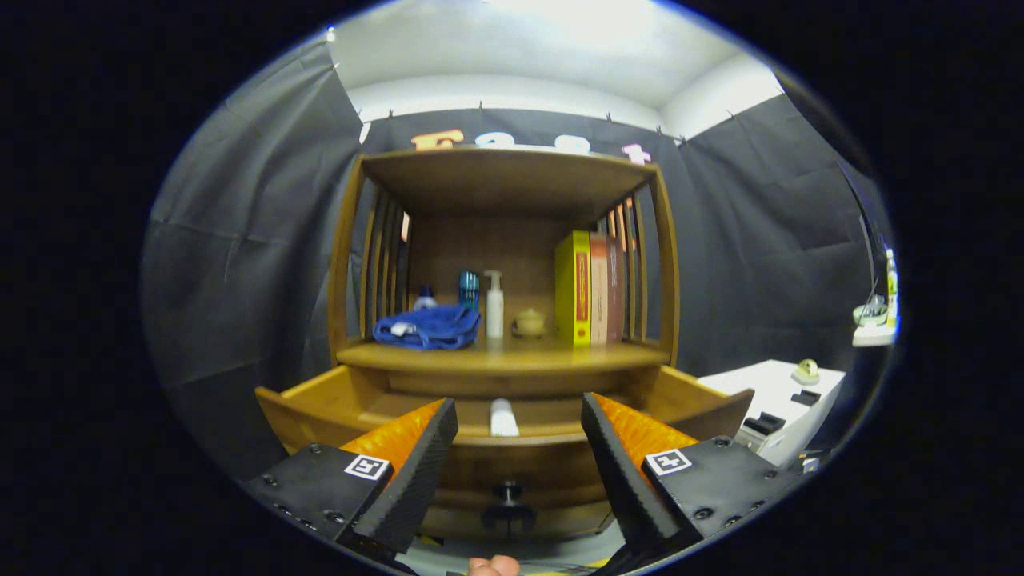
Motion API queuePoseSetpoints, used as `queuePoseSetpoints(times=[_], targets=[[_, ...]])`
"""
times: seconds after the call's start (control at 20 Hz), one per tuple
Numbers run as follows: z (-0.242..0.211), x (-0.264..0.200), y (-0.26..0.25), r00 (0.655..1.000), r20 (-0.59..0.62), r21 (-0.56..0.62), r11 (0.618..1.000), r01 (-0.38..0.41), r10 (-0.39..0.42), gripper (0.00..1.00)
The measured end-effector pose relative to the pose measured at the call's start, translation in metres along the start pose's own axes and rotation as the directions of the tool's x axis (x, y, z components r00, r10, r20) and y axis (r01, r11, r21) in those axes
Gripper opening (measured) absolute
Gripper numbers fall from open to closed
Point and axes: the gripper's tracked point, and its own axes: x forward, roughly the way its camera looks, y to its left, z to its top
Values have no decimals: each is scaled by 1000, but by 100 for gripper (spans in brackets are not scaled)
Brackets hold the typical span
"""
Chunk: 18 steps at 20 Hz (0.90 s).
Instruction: Pull open the drawer, take out the items inside it, and place them on the countertop above the cabinet.
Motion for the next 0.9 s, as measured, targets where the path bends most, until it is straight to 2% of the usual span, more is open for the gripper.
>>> queuePoseSetpoints(times=[0.1,0.3,0.35,0.45,0.5,0.65,0.8,0.85,0.9], targets=[[34,10,-3,1000,13,-45,999,25,-25,100],[60,49,-10,990,-97,-103,990,93,-103,99],[58,63,-9,985,-140,-96,991,91,-104,99],[36,90,-13,949,-283,-80,990,119,-137,98],[19,106,-17,919,-362,-77,988,136,-155,98],[-44,132,-16,777,-608,-96,987,132,-163,98],[-89,135,-17,622,-769,-81,988,134,-148,99],[-102,137,-16,580,-803,-58,987,150,-136,99],[-112,141,-14,552,-827,-28,988,150,-107,99]])
